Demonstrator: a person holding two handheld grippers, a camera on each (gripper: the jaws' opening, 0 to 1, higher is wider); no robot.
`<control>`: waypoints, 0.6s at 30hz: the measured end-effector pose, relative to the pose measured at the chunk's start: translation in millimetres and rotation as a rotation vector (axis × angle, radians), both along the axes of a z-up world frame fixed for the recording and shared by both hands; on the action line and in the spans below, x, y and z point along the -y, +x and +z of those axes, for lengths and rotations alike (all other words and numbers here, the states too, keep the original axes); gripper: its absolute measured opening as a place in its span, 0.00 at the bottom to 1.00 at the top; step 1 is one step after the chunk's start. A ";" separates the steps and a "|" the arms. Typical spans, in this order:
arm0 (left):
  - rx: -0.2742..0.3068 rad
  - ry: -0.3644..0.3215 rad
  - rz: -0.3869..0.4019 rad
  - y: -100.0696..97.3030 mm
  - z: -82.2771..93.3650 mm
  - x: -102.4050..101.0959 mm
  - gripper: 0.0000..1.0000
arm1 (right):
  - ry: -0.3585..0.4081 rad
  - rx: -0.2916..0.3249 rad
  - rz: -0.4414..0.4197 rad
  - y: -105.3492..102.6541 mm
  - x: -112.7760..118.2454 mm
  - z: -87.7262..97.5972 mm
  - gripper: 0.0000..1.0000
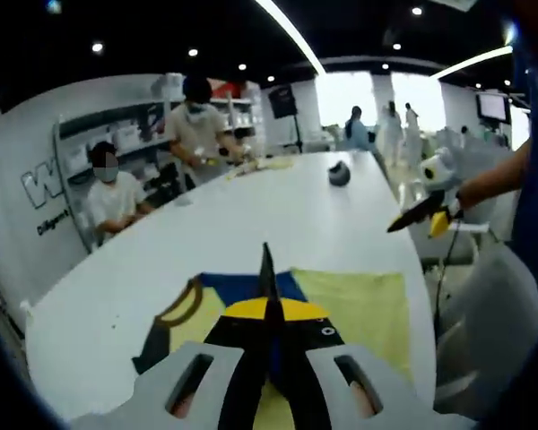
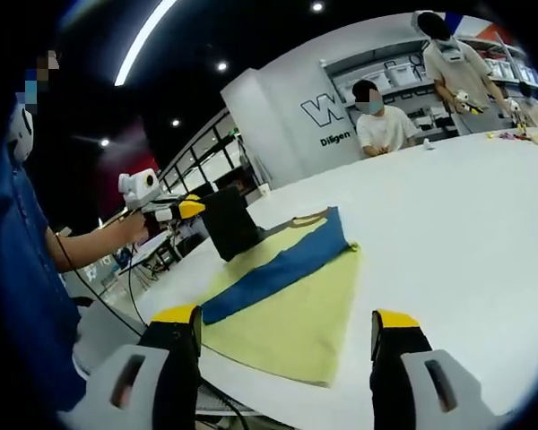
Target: Fold the garment on the visible template until the final outline fits inside the template.
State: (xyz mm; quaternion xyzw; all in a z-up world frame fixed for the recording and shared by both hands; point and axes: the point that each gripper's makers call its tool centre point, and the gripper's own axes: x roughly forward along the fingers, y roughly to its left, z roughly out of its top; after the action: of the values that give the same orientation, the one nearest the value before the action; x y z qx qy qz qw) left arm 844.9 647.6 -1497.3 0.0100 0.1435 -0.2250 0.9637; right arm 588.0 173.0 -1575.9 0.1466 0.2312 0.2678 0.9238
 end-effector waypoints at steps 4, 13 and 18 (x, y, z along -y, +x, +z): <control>0.046 0.017 -0.132 -16.2 35.0 77.8 0.00 | 0.022 0.019 -0.015 -6.5 2.0 2.5 0.76; 0.043 0.219 -0.613 -105.5 10.6 246.0 0.00 | 0.047 0.025 0.000 -10.1 7.6 -0.1 0.76; 0.036 0.272 -0.732 -157.2 -32.3 285.2 0.00 | 0.068 -0.003 -0.041 -23.3 12.1 -11.6 0.76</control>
State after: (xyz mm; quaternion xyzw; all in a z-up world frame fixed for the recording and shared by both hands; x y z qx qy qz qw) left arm 687.7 362.4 -1529.7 0.1920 0.1420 -0.5325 0.8120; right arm 564.7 160.9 -1587.5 0.1830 0.2203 0.2565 0.9231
